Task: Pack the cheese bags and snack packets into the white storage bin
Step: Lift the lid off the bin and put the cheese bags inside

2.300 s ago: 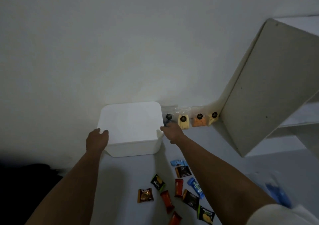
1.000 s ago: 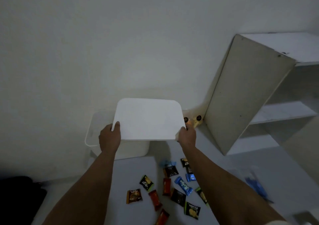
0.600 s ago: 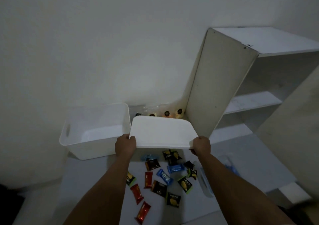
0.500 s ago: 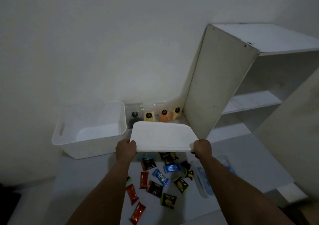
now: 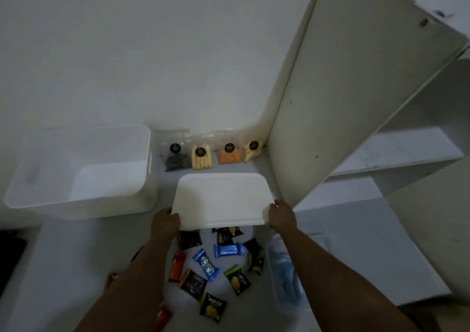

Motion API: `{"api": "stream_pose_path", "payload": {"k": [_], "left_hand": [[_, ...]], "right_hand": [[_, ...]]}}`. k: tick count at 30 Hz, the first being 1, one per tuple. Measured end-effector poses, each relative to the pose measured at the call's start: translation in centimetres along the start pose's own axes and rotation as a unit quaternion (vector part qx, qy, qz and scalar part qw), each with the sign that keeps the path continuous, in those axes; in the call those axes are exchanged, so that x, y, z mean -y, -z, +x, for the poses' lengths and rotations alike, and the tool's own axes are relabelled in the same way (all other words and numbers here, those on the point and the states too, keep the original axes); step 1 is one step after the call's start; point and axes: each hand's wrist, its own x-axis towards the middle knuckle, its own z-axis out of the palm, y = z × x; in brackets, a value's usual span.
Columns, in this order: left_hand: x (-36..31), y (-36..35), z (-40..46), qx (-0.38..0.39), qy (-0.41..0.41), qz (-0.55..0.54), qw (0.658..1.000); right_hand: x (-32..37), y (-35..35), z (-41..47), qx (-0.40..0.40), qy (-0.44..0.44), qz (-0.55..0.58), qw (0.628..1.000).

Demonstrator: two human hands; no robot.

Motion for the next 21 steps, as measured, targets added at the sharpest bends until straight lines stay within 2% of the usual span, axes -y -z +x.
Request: {"api": "stream_pose_path", "payload": {"k": [5, 10, 14, 16, 18, 21], "left_hand": [[-0.8, -2.7, 1.1, -0.007, 0.008, -0.008, 1.0], [-1.5, -4.6, 1.5, -0.009, 0.017, -0.028, 0.999], [-1.3, -5.3, 1.5, -0.009, 0.032, -0.035, 0.999], [-1.7, -5.2, 0.8, -0.014, 0.024, -0.002, 1.0], [-1.9, -4.9, 0.1, -0.031, 0.001, 0.06, 0.998], [-3.1, -4.1, -0.4, -0.051, -0.075, 0.135, 0.987]], "right_hand": [[0.3, -0.7, 3.0, 0.027, -0.036, 0.071, 0.996], [0.1, -0.4, 4.4, 0.017, -0.062, 0.166, 0.984], [-1.1, -1.0, 5.0, 0.04, -0.087, 0.155, 0.983], [-1.2, -0.9, 3.8, 0.021, -0.066, 0.094, 0.993], [-1.3, -0.8, 2.4, -0.034, -0.013, 0.059, 0.998], [-0.3, -1.2, 0.8, -0.054, 0.093, 0.053, 0.993]]}}
